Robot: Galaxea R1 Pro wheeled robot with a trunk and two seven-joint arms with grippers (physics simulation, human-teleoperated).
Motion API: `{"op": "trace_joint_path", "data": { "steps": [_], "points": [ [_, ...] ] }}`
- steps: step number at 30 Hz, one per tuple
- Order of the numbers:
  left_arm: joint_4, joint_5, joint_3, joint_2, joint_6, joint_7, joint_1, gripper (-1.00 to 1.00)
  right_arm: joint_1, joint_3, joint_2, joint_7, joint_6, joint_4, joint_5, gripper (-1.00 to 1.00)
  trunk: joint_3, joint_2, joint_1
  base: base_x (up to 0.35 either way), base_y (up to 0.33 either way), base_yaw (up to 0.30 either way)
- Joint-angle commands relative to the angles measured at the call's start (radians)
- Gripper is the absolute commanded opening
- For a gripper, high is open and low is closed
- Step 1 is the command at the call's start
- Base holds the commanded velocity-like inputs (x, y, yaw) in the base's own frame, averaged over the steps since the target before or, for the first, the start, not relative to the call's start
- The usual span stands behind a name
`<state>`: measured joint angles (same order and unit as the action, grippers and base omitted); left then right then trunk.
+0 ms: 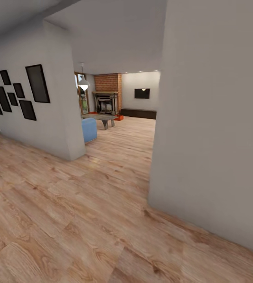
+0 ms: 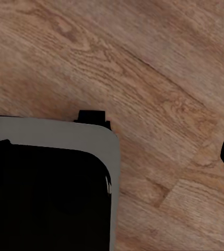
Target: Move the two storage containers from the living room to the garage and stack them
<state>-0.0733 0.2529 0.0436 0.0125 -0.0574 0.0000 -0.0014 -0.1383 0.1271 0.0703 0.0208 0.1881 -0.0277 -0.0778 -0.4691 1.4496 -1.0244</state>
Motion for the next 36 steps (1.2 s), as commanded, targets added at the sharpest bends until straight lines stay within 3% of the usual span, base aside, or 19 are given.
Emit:
{"op": "trace_joint_path", "data": {
  "steps": [1,22,36],
  "points": [
    [0.000,0.002,0.004,0.000,-0.002,0.000,0.000,1.00,-0.001,0.008,0.001,0.002,0.006,-0.003,-0.008,1.00,-0.001,0.000,-0.001,0.321,0.000,0.273],
    [0.000,0.002,0.004,0.000,-0.002,0.002,0.000,1.00,-0.001,0.012,0.008,0.002,-0.002,-0.003,-0.005,1.00,-0.001,0.000,-0.001,0.321,0.000,0.270],
    [0.000,0.002,0.006,0.000,-0.004,0.009,0.000,1.00,-0.001,0.013,-0.001,0.002,-0.001,-0.003,-0.005,1.00,-0.001,0.000,-0.001,0.321,0.000,0.028]
  ]
}}
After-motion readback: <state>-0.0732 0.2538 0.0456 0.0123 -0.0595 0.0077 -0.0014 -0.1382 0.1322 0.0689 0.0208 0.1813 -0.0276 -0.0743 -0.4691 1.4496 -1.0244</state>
